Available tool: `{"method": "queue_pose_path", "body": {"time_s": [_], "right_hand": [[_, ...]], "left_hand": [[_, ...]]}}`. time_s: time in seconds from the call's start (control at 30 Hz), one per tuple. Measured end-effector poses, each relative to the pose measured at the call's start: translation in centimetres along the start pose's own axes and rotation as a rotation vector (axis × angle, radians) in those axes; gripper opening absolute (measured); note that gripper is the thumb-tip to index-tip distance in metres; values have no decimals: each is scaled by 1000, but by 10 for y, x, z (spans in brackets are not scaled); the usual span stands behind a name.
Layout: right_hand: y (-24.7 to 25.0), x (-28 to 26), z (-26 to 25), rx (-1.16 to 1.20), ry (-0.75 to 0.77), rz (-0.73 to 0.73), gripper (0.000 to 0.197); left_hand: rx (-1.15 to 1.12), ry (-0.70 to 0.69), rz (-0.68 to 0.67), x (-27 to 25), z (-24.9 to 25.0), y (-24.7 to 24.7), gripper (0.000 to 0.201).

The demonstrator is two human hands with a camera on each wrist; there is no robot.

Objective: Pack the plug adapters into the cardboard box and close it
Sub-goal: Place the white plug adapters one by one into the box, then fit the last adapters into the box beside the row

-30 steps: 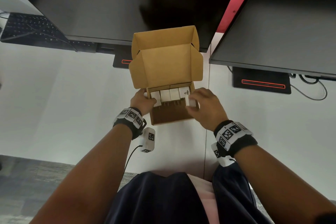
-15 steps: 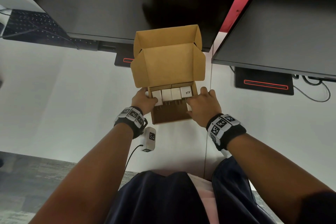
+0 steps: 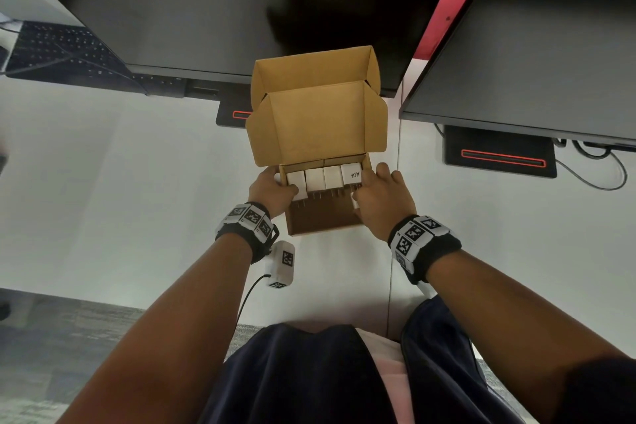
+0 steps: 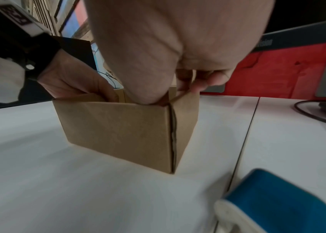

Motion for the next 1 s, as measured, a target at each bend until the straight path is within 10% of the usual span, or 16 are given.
{"method": "queue_pose_path", "body": {"time_s": [0.67, 0.8, 1.0], "right_hand": [[-2, 1, 4, 183, 64, 27, 23], [-2, -16, 19, 443, 116, 219, 16], [-26, -60, 72, 765, -181, 348, 22]], "left_hand": [[-12, -10, 3, 4, -3, -2, 46], [-5, -16, 11, 6, -4, -2, 44], [-2, -23, 13, 7, -5, -3, 41]]}}
Point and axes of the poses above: each hand's wrist, its own x-axis towards the middle knuckle, its own y-axis out of the back of the hand, z = x × y, the point moved 1 cm from there along x, towards the middle knuckle, and after that the axes turned 11 degrees about x, right-handed, at the moved point
